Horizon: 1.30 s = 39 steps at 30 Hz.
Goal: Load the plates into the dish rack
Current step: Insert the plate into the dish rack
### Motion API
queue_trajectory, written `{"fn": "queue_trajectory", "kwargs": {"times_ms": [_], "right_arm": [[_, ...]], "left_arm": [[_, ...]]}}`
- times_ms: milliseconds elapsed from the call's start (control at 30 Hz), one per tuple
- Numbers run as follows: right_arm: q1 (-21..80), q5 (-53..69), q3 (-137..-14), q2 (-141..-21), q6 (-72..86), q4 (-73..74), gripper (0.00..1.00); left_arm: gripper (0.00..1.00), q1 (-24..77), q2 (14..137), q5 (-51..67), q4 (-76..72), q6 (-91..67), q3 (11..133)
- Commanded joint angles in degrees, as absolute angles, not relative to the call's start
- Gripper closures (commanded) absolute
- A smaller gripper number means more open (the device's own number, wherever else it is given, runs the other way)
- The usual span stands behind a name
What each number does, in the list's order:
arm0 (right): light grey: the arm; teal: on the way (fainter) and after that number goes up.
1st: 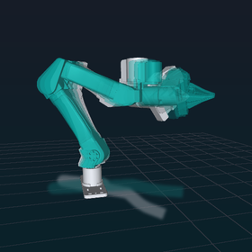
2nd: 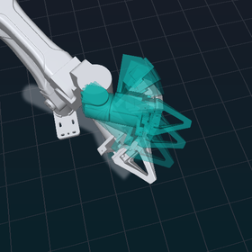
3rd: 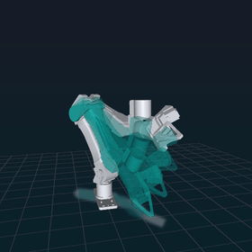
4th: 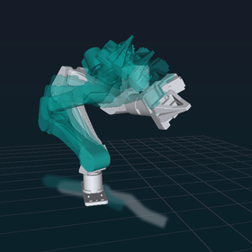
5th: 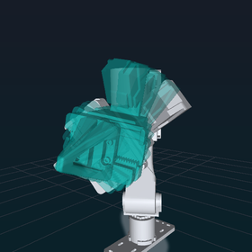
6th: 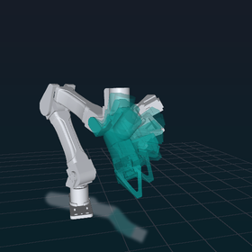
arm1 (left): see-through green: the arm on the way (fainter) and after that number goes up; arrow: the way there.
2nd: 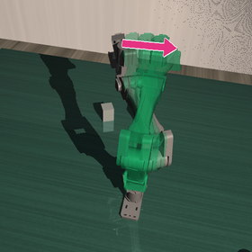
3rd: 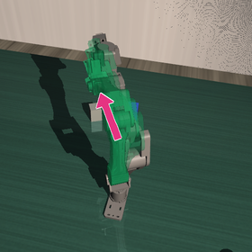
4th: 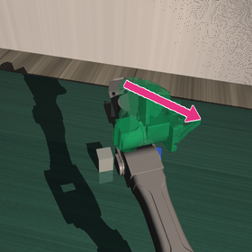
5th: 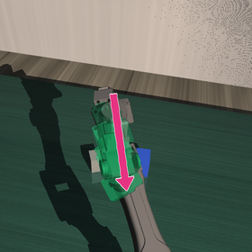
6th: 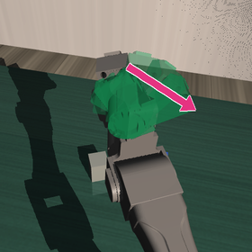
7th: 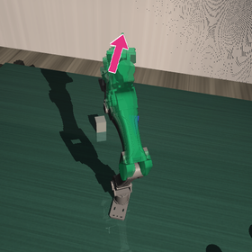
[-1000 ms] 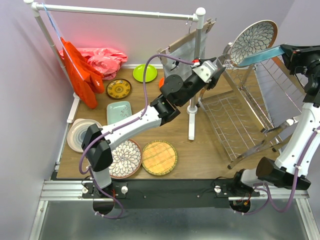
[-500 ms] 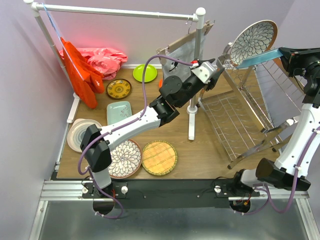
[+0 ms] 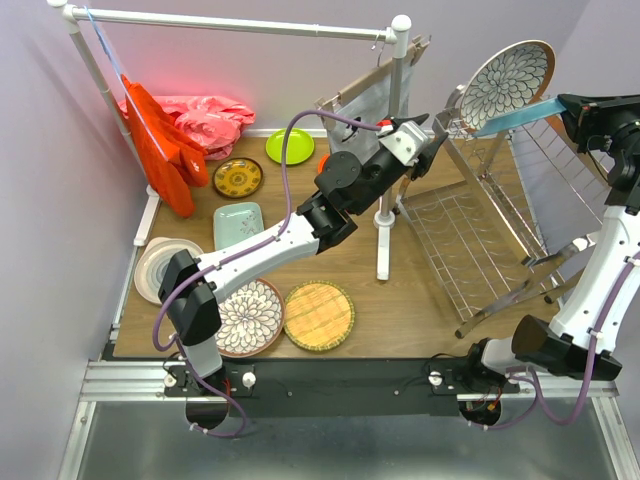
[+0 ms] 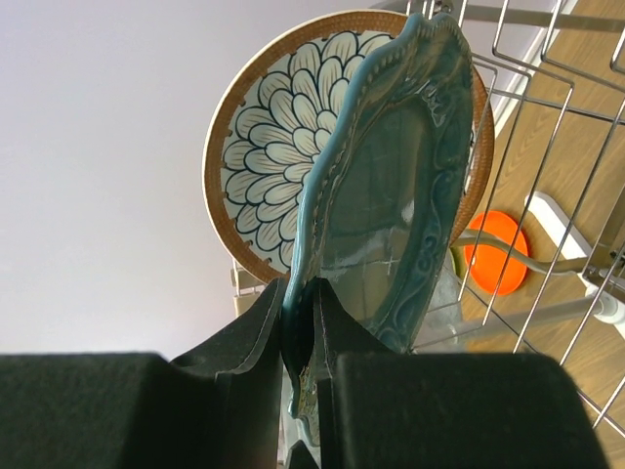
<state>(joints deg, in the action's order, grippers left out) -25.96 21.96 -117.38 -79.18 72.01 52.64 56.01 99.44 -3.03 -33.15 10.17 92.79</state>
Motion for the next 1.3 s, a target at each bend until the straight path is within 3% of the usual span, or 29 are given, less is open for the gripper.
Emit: {"fn": "queue_trajectory", "kwargs": {"times_ms": [0,1267], "right_arm": [[-26.3,21.9,-120.9,-79.1,73.8,45.9,0.77],[-26.3,20.4,-122.7,-84.3,77.7,40.8,0.68]], "left_arm": [[0.43,56.3,97.2,-4.8,-34.9,9.8,91.8],[0.43,56.3,96.8,-5.1,-35.3,9.7,90.9]]}}
